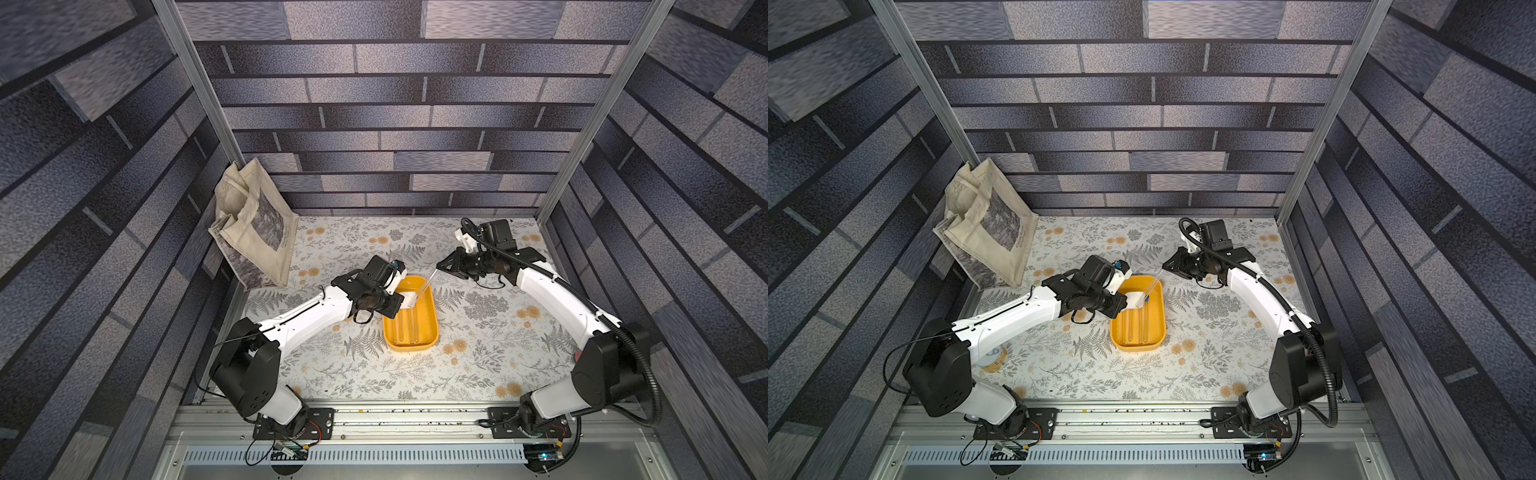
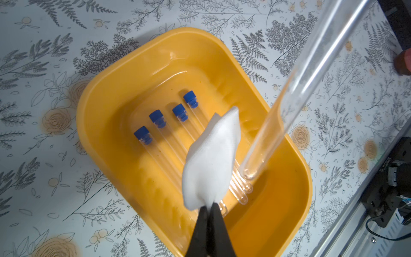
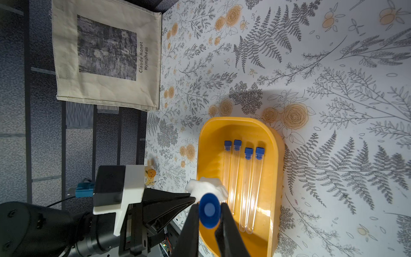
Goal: Wipe the exteriors of test tubes
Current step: Wipe the dirt from the test tube.
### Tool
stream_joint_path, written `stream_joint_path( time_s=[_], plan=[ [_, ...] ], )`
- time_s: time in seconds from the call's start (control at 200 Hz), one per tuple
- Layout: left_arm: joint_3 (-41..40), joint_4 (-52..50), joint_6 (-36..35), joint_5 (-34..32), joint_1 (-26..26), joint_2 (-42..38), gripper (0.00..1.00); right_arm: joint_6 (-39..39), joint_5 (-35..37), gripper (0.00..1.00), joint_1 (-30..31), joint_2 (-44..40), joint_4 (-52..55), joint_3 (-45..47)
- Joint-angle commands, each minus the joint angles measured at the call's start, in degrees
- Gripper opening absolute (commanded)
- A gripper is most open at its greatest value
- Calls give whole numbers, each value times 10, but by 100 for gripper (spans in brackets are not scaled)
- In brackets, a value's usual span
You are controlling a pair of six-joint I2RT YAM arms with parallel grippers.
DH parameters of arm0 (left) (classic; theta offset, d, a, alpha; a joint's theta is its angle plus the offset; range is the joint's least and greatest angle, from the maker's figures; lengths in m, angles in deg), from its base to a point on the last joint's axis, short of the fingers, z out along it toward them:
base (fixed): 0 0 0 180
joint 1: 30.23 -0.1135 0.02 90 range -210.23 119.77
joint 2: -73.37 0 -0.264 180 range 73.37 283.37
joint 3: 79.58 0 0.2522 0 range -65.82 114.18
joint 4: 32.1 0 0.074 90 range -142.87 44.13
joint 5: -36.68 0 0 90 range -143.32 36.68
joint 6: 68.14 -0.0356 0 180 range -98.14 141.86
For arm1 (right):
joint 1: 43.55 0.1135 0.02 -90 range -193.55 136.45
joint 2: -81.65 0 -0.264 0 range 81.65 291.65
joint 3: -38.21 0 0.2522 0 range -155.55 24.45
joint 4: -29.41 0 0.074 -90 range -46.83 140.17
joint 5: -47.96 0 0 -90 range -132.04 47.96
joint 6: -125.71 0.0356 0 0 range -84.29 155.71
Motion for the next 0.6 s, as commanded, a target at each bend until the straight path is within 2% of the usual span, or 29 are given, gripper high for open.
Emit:
stream_joint_path(
  time_s=[0.0, 0.265, 0.596],
  plan=[
    [26, 5, -24, 33, 8, 9, 4, -17, 8, 16, 0, 9, 16, 9],
    [62, 8, -37, 57, 25, 38, 4, -16, 14, 16, 0, 9, 17, 15],
    [128, 26, -43, 80, 17, 93, 4, -13, 12, 16, 0, 6, 15, 19]
  ],
)
